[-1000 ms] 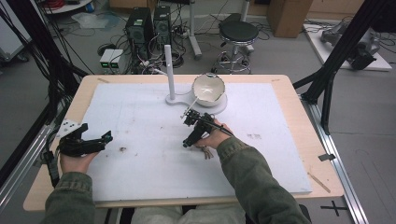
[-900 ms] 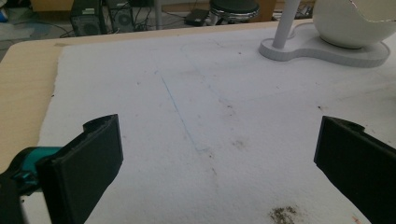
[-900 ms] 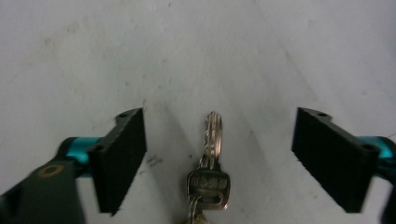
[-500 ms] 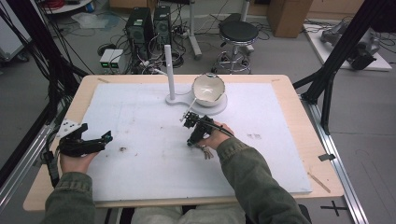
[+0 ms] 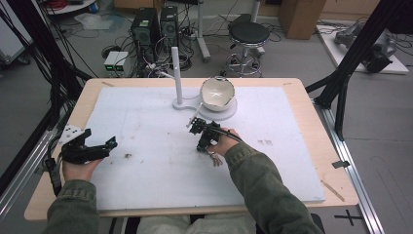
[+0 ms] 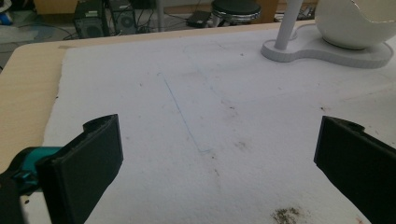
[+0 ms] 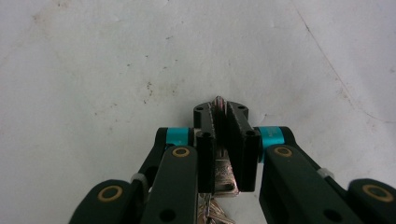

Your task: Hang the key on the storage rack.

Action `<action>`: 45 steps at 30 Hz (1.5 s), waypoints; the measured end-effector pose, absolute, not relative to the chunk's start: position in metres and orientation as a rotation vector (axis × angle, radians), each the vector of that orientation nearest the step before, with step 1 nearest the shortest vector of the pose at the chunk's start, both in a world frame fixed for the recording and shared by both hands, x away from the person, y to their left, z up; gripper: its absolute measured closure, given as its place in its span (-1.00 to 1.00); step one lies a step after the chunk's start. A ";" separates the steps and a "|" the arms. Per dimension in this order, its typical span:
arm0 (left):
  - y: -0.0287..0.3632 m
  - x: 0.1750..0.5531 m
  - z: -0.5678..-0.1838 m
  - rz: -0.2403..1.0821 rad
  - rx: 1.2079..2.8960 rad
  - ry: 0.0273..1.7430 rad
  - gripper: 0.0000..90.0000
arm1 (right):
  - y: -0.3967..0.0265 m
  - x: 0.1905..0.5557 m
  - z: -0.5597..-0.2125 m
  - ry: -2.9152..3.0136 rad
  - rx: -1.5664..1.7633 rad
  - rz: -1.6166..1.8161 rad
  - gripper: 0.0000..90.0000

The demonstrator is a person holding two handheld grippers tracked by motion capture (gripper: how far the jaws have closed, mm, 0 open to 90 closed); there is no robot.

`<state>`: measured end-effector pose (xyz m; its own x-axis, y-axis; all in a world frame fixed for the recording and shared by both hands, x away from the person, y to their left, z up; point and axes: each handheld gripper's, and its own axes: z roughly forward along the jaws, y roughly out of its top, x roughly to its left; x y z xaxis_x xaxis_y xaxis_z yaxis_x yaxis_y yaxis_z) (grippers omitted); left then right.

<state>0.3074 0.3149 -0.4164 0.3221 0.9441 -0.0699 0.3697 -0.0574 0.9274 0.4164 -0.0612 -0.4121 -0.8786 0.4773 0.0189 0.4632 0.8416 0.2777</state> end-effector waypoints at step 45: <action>0.317 0.306 -0.416 0.730 1.588 1.218 -0.96 | -0.119 0.404 -0.338 2.632 1.099 1.082 0.84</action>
